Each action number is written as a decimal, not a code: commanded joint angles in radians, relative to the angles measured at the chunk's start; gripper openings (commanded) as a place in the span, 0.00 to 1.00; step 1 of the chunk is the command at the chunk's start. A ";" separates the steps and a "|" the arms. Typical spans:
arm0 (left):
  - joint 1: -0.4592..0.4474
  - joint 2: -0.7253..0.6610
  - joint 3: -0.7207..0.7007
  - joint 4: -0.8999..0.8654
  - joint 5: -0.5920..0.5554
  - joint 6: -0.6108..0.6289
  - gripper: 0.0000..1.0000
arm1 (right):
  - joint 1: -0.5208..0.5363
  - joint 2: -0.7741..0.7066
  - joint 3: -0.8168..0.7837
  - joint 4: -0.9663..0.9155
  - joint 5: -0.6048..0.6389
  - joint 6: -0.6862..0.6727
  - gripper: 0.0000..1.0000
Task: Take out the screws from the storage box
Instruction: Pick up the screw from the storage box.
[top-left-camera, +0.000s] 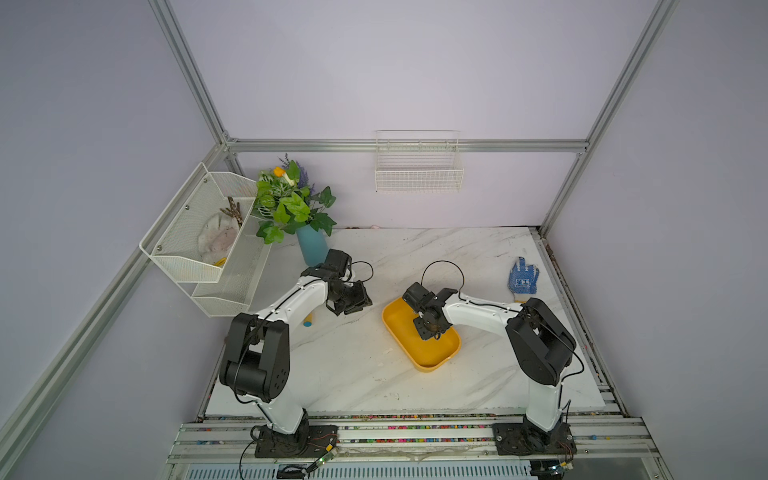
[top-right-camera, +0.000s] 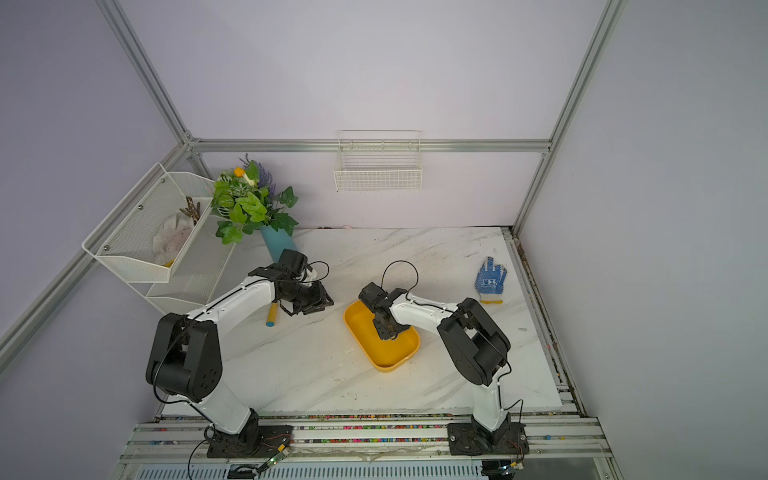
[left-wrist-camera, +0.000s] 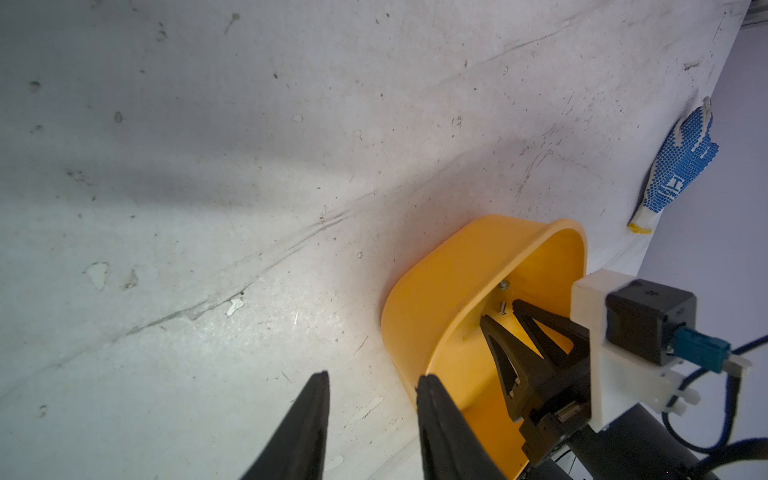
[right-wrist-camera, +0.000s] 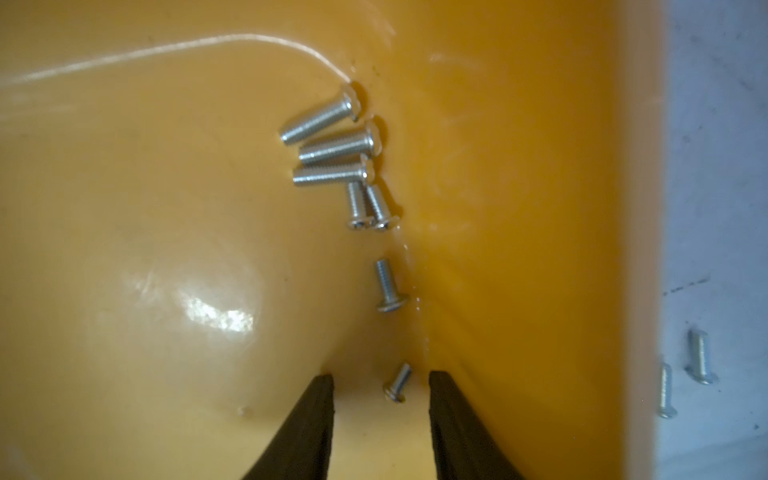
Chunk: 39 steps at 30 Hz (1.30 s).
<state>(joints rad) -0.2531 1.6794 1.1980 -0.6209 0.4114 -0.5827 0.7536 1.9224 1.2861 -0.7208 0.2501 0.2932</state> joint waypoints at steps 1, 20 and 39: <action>0.005 -0.011 0.046 -0.021 0.000 0.018 0.40 | 0.006 0.026 -0.024 0.021 -0.002 0.023 0.42; 0.005 -0.018 0.040 -0.030 -0.006 0.029 0.41 | 0.003 0.059 -0.030 0.066 -0.046 0.028 0.38; 0.005 -0.014 0.045 -0.027 -0.005 0.032 0.41 | -0.002 0.035 -0.075 0.062 -0.067 0.032 0.32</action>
<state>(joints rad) -0.2531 1.6794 1.1980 -0.6289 0.4107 -0.5671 0.7536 1.9228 1.2556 -0.6189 0.2104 0.3180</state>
